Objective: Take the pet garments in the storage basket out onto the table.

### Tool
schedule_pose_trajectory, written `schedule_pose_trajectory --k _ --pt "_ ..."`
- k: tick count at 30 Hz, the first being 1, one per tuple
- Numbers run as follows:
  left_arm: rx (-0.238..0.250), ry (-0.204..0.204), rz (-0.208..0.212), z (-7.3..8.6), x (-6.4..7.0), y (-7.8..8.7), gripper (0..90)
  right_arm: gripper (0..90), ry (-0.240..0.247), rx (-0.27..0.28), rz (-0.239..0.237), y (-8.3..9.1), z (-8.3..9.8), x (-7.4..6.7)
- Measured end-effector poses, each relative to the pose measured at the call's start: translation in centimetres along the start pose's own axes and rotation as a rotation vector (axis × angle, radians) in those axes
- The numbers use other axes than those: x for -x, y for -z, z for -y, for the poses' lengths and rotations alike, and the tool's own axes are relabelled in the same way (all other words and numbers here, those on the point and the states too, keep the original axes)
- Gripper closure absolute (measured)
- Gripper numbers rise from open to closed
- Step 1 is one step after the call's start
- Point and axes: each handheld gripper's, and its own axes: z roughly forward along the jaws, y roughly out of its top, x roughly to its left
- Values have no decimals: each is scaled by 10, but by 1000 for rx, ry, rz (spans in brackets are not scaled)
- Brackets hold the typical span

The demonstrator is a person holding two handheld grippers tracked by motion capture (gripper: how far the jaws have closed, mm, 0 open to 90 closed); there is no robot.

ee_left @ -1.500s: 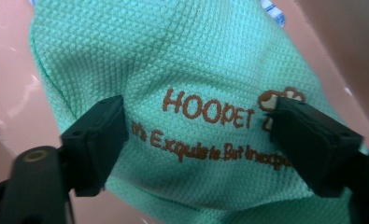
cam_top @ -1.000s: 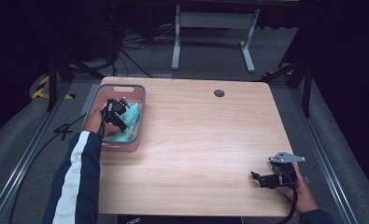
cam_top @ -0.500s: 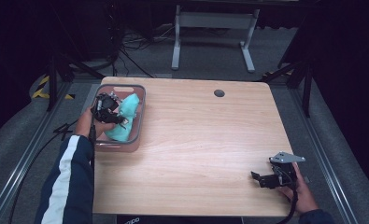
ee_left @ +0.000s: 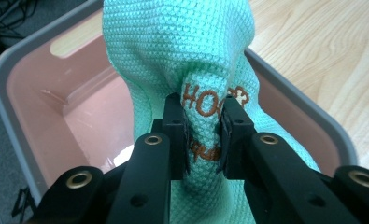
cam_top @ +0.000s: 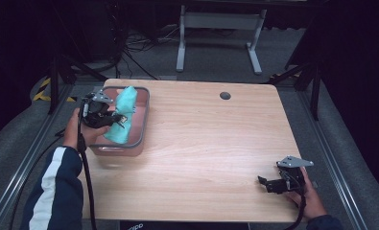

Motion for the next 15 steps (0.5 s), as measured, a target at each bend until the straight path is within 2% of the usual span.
schedule_pose_trajectory --k 3,6,10,15 --pt "32 2 -5 2 1 7 764 7 0 0 0 0 0 0" --pt "42 -8 -7 2 2 11 766 7 0 0 -1 0 0 0" --pt "78 -28 -3 1 11 22 768 7 0 0 0 0 0 0" --pt "96 -53 9 -2 21 32 770 7 0 0 0 0 0 0"
